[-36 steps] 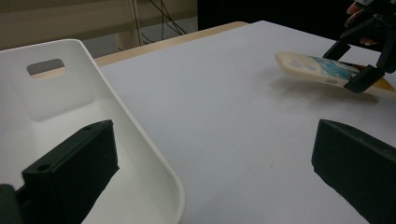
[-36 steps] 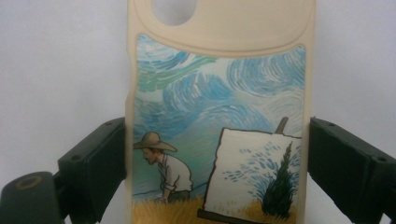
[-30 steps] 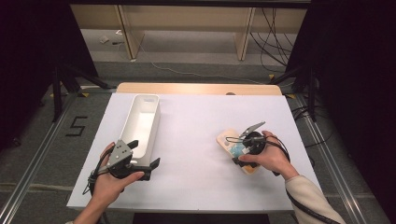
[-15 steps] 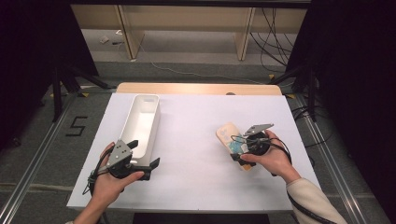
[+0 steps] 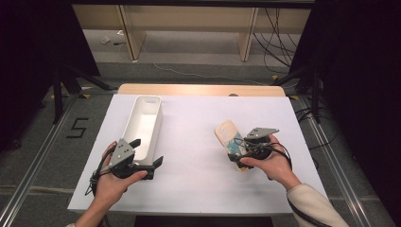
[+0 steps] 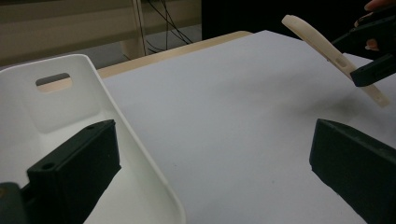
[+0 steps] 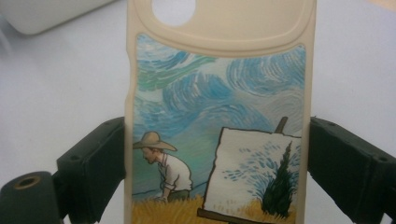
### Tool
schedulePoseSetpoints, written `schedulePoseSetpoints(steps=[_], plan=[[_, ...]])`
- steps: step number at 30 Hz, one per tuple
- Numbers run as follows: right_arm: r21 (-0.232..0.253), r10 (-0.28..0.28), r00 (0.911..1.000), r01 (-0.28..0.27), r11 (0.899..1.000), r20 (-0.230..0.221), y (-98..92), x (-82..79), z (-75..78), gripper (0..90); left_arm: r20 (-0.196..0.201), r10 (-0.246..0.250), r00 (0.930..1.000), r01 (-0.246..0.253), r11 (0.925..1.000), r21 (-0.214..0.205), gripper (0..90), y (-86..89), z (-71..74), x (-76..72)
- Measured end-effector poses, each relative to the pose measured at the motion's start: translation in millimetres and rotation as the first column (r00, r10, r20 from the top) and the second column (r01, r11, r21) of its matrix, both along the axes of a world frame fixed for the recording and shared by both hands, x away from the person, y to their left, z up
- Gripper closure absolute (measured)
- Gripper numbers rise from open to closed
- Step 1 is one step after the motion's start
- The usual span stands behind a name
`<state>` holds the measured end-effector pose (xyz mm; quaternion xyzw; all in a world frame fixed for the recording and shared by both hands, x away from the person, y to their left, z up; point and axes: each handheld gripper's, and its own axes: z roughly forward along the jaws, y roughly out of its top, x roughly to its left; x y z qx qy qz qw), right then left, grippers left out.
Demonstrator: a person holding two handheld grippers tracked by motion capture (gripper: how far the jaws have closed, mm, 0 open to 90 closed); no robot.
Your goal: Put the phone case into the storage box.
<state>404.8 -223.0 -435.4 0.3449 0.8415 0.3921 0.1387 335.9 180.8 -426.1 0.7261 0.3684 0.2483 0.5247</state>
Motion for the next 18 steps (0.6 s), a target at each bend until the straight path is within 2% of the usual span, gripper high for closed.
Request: schedulePoseSetpoints(steps=[5, 9, 18], plan=[[0.041, -0.001, 0.9991, -0.001, 0.999, 0.043, 5.0, -3.9, 2.1, 11.0, 0.011, -0.023, 0.9997, 0.023, 0.9997, -0.009, 1.8, -12.0, 8.4, 7.0], [0.068, -0.007, 0.9985, 0.003, 0.998, 0.055, 6.8, -5.7, 2.6, 11.0, 0.025, -0.047, 0.9986, 0.047, 0.9988, -0.014, 2.1, -25.7, 17.9, 15.8], [0.093, -0.014, 0.9959, 0.005, 0.996, 0.089, 11.8, -9.2, 3.7, 11.0, 0.022, -0.112, 0.9935, 0.112, 0.9932, -0.03, 3.3, -58.1, 29.0, 30.7]])
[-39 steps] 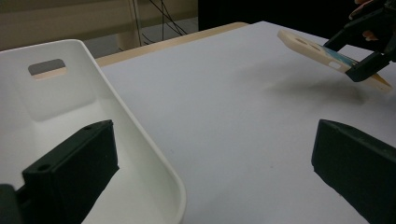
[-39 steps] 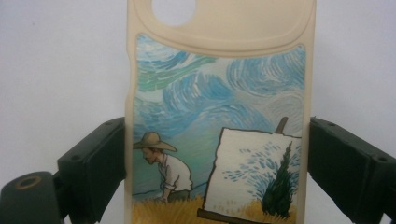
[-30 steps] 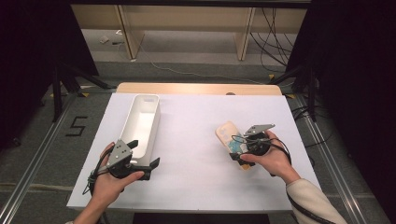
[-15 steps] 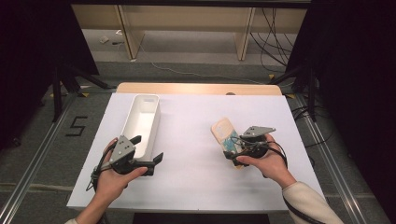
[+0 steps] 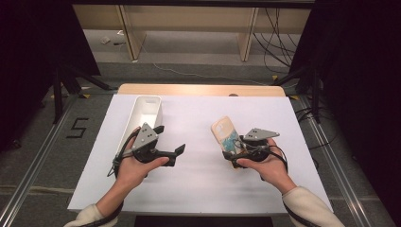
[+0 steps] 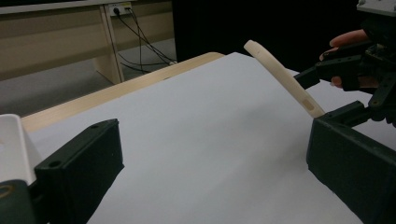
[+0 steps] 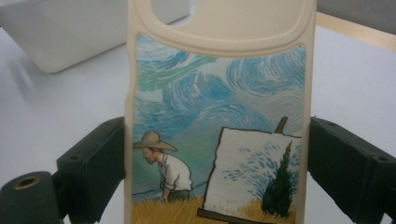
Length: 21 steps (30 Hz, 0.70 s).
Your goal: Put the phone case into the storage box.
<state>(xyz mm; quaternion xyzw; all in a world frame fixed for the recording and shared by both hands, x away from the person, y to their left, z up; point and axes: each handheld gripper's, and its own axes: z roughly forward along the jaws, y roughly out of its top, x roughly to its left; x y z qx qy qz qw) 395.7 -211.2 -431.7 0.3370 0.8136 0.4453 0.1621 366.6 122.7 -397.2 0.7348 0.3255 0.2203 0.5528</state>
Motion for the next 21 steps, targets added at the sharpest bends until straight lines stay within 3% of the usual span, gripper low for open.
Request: schedulePoseSetpoints(steps=[6, 21], plan=[[0.014, 0.001, 0.9999, -0.001, 1.0, 0.012, 4.0, -2.2, 1.4, 11.0, -0.003, -0.038, 0.9993, 0.038, 0.9993, 0.004, 6.2, -15.7, 4.4, 7.1], [0.025, 0.015, 0.9996, -0.015, 1.0, 0.026, 14.3, -5.8, 0.5, 11.0, -0.02, -0.07, 0.9973, 0.07, 0.9975, -0.01, 7.7, -40.5, 9.1, 20.1]])
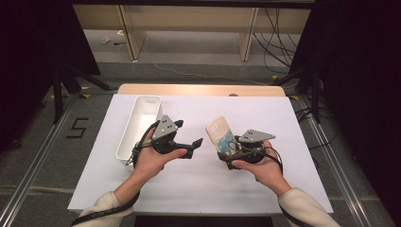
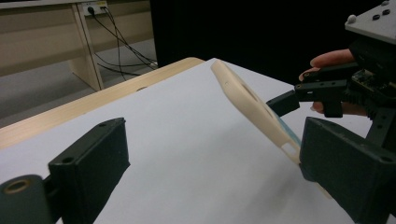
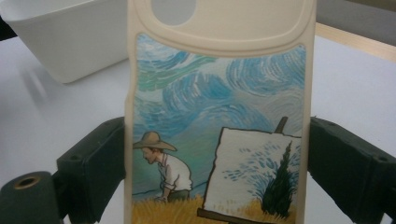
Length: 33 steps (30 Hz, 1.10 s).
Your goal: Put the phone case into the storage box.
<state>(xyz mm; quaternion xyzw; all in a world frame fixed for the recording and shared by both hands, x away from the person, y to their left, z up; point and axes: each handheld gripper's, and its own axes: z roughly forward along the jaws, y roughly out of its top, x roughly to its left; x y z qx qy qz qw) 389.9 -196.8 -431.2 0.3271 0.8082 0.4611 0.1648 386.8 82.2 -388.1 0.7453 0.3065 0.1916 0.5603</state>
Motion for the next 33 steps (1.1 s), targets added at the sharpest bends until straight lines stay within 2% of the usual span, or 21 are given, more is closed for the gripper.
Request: schedulePoseSetpoints(steps=[10, 20, 25, 33], plan=[[-0.006, 0.013, 0.9999, -0.013, 1.0, 0.003, 5.2, -2.0, -0.5, 11.0, -0.013, -0.029, 0.9995, 0.029, 0.9996, -0.003, 12.7, -18.3, 4.8, 8.4], [-0.015, 0.03, 0.9995, -0.03, 0.999, 0.007, 8.8, -4.2, -0.4, 11.0, -0.055, -0.03, 0.998, 0.03, 0.9995, -0.004, 16.5, -32.5, 3.0, 20.4], [-0.019, 0.037, 0.9992, -0.037, 0.999, 0.015, 10.9, -6.0, 0.2, 11.0, -0.085, -0.026, 0.9961, 0.025, 0.9994, -0.022, 18.5, -38.1, 3.5, 24.8], [-0.026, 0.055, 0.9982, -0.054, 0.998, 0.023, 14.1, -8.6, 0.5, 11.0, -0.107, -0.02, 0.9941, 0.018, 0.9996, -0.024, 21.0, -43.5, 4.0, 30.0]])
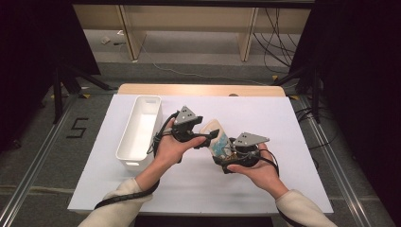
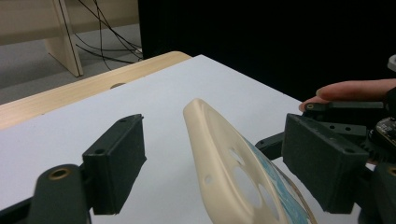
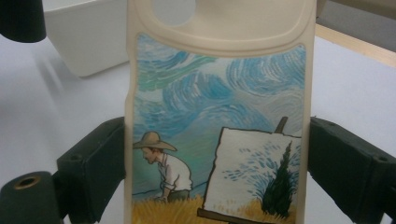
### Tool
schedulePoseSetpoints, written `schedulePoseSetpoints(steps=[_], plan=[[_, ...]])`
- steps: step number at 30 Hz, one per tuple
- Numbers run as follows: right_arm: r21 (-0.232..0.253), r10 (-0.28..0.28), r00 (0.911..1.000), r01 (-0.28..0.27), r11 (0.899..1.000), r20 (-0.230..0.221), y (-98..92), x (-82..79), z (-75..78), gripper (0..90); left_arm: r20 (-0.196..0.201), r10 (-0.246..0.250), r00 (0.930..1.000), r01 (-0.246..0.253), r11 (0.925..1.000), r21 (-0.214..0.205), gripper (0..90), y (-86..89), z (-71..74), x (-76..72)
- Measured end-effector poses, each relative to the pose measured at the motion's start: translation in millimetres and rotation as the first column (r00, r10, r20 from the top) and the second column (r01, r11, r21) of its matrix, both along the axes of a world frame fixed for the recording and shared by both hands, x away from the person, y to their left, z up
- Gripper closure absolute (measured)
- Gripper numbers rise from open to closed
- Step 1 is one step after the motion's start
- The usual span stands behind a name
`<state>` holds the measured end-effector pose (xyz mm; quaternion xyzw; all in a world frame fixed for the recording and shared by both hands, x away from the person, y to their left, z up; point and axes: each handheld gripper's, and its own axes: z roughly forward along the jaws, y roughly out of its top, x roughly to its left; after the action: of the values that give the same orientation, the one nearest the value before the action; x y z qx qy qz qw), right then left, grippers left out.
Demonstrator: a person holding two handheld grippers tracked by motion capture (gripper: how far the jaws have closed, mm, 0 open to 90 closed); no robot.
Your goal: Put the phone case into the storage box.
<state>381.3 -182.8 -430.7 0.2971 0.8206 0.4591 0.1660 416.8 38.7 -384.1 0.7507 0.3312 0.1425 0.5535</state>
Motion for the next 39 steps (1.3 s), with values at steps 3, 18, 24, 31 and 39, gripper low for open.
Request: schedulePoseSetpoints(steps=[3, 18, 24, 31, 39], plan=[[-0.003, 0.002, 1.0, -0.002, 1.0, 0.005, 0.8, -0.8, 0.4, 11.0, -0.004, 0.01, 0.9999, -0.01, 1.0, 0.0, 22.1, 0.7, 0.5, 1.6], [-0.024, 0.024, 0.9995, -0.023, 0.999, 0.02, 4.9, -3.6, -0.2, 11.0, -0.061, 0.025, 0.9978, -0.026, 0.9996, -0.01, 37.1, -1.5, -1.3, 3.4], [-0.029, 0.024, 0.9992, -0.023, 0.999, 0.033, 5.1, -4.0, 0.7, 11.0, -0.097, 0.02, 0.9951, -0.021, 0.9997, -0.012, 44.6, -4.3, -2.9, 2.6], [-0.028, 0.024, 0.9987, -0.023, 0.999, 0.045, 5.5, -4.5, 1.8, 11.0, -0.146, 0.016, 0.9892, -0.022, 0.9991, -0.036, 50.6, -7.0, -4.3, 2.0], [-0.046, 0.026, 0.9981, -0.023, 0.999, 0.056, 6.2, -4.9, 0.9, 10.7, -0.171, -0.03, 0.9849, 0.01, 0.9933, -0.116, 68.3, -5.3, -4.6, 1.1]])
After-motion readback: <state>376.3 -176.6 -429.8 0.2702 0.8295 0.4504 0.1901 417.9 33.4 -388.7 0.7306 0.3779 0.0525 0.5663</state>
